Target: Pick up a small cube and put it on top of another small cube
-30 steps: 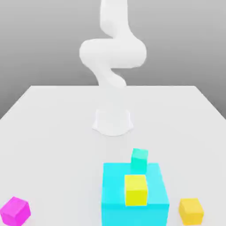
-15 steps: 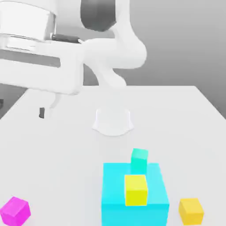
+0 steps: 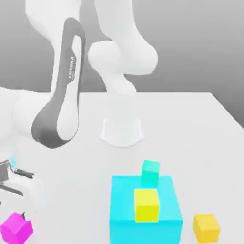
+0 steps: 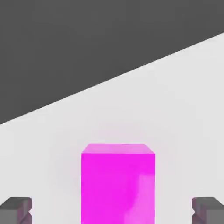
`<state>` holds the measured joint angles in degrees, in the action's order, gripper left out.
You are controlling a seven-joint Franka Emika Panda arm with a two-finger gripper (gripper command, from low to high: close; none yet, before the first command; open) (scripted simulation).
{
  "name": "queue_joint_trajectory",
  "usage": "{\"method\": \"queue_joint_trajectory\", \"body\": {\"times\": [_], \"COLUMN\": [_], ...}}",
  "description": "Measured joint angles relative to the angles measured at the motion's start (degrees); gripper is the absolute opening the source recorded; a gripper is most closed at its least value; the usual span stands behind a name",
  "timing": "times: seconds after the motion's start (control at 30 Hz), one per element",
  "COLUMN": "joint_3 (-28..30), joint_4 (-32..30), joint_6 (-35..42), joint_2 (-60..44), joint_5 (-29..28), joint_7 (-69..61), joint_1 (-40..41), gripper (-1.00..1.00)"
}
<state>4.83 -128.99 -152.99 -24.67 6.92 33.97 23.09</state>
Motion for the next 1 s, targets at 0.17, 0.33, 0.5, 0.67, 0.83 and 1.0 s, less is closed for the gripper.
{"method": "queue_joint_trajectory", "body": {"times": [0.17, 0.33, 0.5, 0.67, 0.83, 1.0], "joint_3": [-0.48, -0.08, -0.40, -0.41, 1.05, -1.43], "joint_4": [0.96, 1.19, 1.09, 0.23, -1.99, -8.39], "joint_6": [-3.96, -5.32, -4.58, -0.74, 2.59, 6.11], "joint_2": [-4.83, -6.14, -5.50, -1.12, 5.02, 15.09], "joint_5": [0.53, 0.16, 0.41, 0.38, -2.60, -5.57], "joint_7": [-0.41, -0.14, -0.32, -0.29, 3.08, 11.73], "joint_1": [0.39, 0.07, 0.34, 0.37, -2.27, -8.49], "gripper": [0.00, -1.00, -1.00, -1.00, -1.00, -1.00]}}
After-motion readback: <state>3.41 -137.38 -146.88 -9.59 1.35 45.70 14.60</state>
